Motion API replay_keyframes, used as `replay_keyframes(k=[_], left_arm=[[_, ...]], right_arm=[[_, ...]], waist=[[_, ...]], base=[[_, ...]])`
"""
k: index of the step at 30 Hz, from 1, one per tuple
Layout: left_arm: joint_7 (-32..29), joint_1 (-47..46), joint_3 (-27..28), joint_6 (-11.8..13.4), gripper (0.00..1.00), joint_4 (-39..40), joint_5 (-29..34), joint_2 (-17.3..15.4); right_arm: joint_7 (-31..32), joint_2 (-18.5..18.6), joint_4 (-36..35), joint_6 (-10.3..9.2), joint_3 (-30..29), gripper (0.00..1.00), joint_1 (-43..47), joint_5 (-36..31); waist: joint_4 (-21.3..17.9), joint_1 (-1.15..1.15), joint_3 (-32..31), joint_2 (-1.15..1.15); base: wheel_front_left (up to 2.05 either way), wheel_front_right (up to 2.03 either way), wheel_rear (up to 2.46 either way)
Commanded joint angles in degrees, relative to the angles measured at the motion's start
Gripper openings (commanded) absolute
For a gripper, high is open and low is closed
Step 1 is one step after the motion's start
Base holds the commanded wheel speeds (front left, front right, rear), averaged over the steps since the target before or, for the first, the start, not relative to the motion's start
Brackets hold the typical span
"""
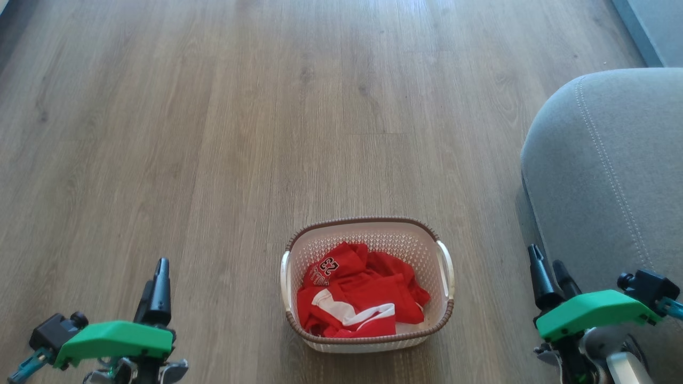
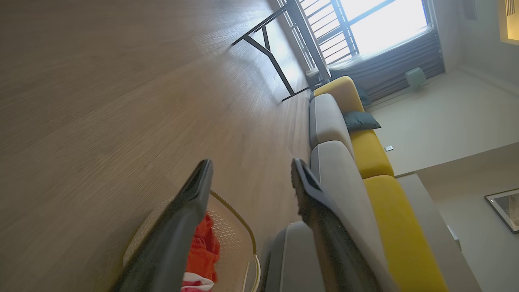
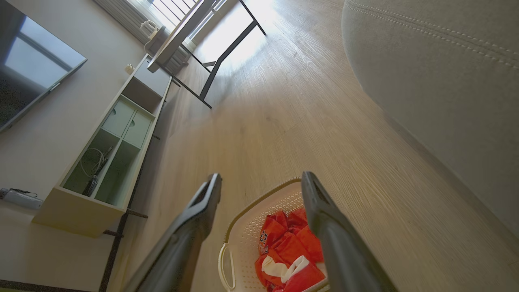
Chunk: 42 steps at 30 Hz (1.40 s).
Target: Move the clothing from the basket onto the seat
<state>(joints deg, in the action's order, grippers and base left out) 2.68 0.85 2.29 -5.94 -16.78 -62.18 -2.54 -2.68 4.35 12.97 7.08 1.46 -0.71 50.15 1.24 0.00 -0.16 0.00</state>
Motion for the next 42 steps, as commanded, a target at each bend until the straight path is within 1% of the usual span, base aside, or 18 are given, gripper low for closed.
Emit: replay_keyframes(k=[1,16,22,32,42], left_arm=[[0.8,-1.5,0.5,0.2,1.00,2.2,1.9,-0.2],[3.3,-1.0,0.7,0.0,1.00,2.5,13.3,-0.2],[4.5,-0.6,1.0,-0.1,1.00,2.9,18.2,-0.2],[6.2,-0.1,2.1,-0.2,1.00,3.0,25.0,-0.3],[7.9,0.3,2.7,0.0,1.00,3.4,31.5,-0.3]], right_arm=[[-0.8,1.4,-2.5,0.18,0.8,1.00,-1.7,-2.2],[-3.4,2.6,-3.9,0.23,2.5,1.00,-1.5,-13.6],[-4.5,3.7,-4.3,0.26,3.5,1.00,-1.5,-18.7],[-6.2,5.0,-4.9,0.29,4.3,1.00,-1.3,-25.2],[-7.9,6.2,-5.3,0.32,4.1,1.00,-0.9,-30.0]], waist=[[0.0,0.00,0.0,0.00],[0.4,0.00,0.0,0.00],[0.7,0.00,0.0,0.00],[0.8,0.00,-0.1,0.00],[1.2,0.00,0.2,0.00]], base=[[0.00,0.00,0.00],[0.00,0.00,0.00],[0.00,0.00,0.00],[0.00,0.00,0.00],[0.00,0.00,0.00]])
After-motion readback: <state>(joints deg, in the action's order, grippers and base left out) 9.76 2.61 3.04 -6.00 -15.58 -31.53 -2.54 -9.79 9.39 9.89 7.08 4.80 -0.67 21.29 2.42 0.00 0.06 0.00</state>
